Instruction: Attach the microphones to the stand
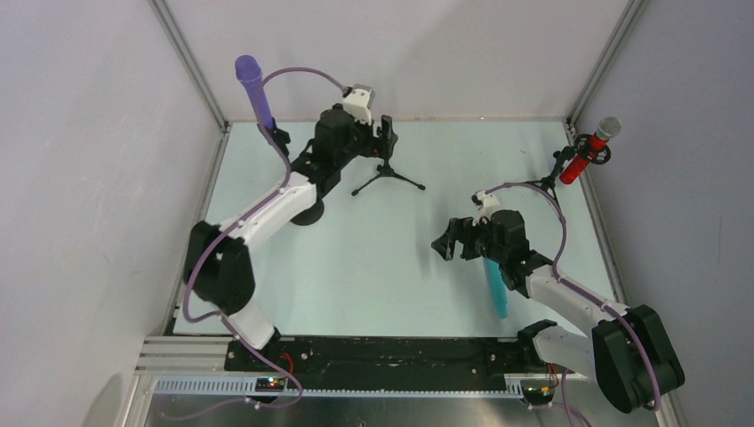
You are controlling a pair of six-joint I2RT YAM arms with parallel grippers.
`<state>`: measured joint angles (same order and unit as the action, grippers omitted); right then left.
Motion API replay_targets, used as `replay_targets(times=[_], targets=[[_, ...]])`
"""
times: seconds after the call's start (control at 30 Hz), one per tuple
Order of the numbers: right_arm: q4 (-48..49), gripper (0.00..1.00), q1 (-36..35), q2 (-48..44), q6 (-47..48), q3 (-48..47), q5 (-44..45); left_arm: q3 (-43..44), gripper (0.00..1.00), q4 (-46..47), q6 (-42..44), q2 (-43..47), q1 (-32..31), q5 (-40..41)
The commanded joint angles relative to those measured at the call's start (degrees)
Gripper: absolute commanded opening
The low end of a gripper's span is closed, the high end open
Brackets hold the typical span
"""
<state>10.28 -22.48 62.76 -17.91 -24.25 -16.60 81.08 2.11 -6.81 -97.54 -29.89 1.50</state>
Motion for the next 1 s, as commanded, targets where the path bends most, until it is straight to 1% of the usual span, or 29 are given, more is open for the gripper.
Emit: replay_targets(times=[0.0, 0.1, 0.2, 0.27, 0.33, 0.37, 0.4, 0.43, 0.47, 0.5, 0.53, 0.57, 0.6, 0.63, 0.7, 0.83, 0.97], targets=[[-0.31, 0.99, 0.6, -1.17, 0.97, -1.85, -1.12, 6.38, 1.0, -5.25, 4.04, -6.81, -0.25, 3.69], [-0.78, 0.99, 0.88, -1.71, 1.11, -1.79, -1.12, 9.11, 0.99, -5.75, 4.43, -9.99, -0.3, 3.29], [-1.23, 1.0, 1.13, -1.99, 1.22, -1.77, -1.06, 12.48, 0.95, -7.17, 4.82, -13.08, -0.25, 3.16], [-1.45, 0.99, 1.34, -2.2, 1.29, -1.77, -1.19, 13.86, 0.89, -7.55, 5.25, -14.43, -0.26, 2.91], [-1.66, 0.99, 1.5, -2.45, 1.29, -1.77, -1.28, 14.75, 0.8, -7.91, 5.77, -15.51, -0.27, 2.6], [-1.78, 0.99, 1.61, -2.71, 1.17, -1.81, -1.36, 14.99, 0.71, -8.2, 5.85, -15.81, -0.22, 2.44], [-1.86, 0.99, 1.68, -2.81, 1.15, -1.78, -1.39, 14.95, 0.66, -8.32, 5.91, -16.14, -0.24, 2.15], [-2.02, 1.0, 1.76, -3.17, 1.2, -1.77, -1.37, 14.67, 0.56, -8.39, 5.96, -16.26, -0.27, 1.91], [-2.07, 1.0, 1.81, -3.35, 1.12, -1.79, -1.35, 14.48, 0.51, -8.37, 5.96, -16.21, -0.22, 1.22], [-2.17, 1.0, 1.82, -3.66, 1.1, -1.78, -1.33, 13.87, 0.38, -8.35, 5.94, -15.98, -0.29, 0.92], [-2.18, 1.0, 1.87, -3.81, 1.11, -1.77, -1.33, 13.59, 0.32, -8.4, 5.85, -15.82, -0.27, 0.29], [-2.15, 1.0, 1.93, -3.92, 1.01, -1.77, -1.24, 12.99, 0.19, -8.54, 5.78, -15.46, -0.26, -0.03], [-2.09, 1.0, 1.92, -3.95, 0.94, -1.81, -1.29, 12.67, 0.14, -8.57, 5.68, -15.21, -0.26, -0.58], [-2.04, 1.0, 1.92, -3.96, 0.88, -1.82, -1.49, 11.92, 0.04, -8.6, 5.41, -14.54, -0.26, -0.92], [-1.93, 0.99, 1.98, -4.0, 0.83, -1.82, -1.73, 10.87, 0.0, -8.75, 4.9, -13.19, -0.27, -1.04], [-1.81, 0.99, 2.0, -4.49, 0.58, -1.79, -2.04, 8.3, 0.0, -8.89, 4.17, -9.45, -0.43, -1.06], [-1.36, 0.99, 2.0, -4.65, -0.56, -1.83, -0.52, 6.03, 0.0, -9.78, 3.25, -5.24, -1.1, -1.06]])
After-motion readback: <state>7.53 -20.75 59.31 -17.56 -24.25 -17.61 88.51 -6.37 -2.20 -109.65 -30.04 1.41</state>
